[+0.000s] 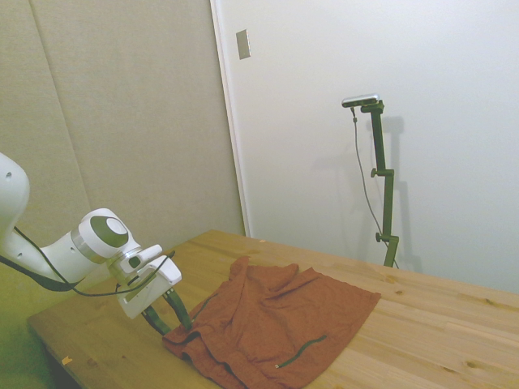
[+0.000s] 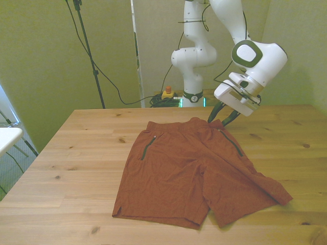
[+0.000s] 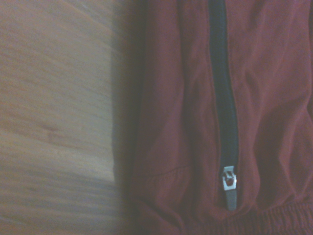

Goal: Fold the shorts

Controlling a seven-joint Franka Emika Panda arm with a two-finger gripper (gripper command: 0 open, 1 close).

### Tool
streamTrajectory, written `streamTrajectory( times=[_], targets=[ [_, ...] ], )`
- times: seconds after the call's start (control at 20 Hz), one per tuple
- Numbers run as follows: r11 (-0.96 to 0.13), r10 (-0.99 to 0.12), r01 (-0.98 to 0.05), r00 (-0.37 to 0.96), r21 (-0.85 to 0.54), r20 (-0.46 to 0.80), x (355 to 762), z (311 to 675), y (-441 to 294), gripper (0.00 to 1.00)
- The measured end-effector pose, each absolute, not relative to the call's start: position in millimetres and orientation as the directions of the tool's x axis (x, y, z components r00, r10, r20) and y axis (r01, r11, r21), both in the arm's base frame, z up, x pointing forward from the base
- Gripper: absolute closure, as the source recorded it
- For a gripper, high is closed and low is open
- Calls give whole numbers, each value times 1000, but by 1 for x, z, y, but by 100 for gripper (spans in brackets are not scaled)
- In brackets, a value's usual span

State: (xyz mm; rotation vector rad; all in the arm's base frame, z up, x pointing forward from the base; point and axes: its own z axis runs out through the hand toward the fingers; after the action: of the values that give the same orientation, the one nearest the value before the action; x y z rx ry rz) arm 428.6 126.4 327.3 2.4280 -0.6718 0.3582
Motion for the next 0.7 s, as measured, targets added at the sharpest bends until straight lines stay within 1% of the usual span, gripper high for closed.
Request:
streamTrajectory(
  times=[0.7],
  targets=[
    [-701,-379,-530,843,477,380,426,314,134,100]
  ],
)
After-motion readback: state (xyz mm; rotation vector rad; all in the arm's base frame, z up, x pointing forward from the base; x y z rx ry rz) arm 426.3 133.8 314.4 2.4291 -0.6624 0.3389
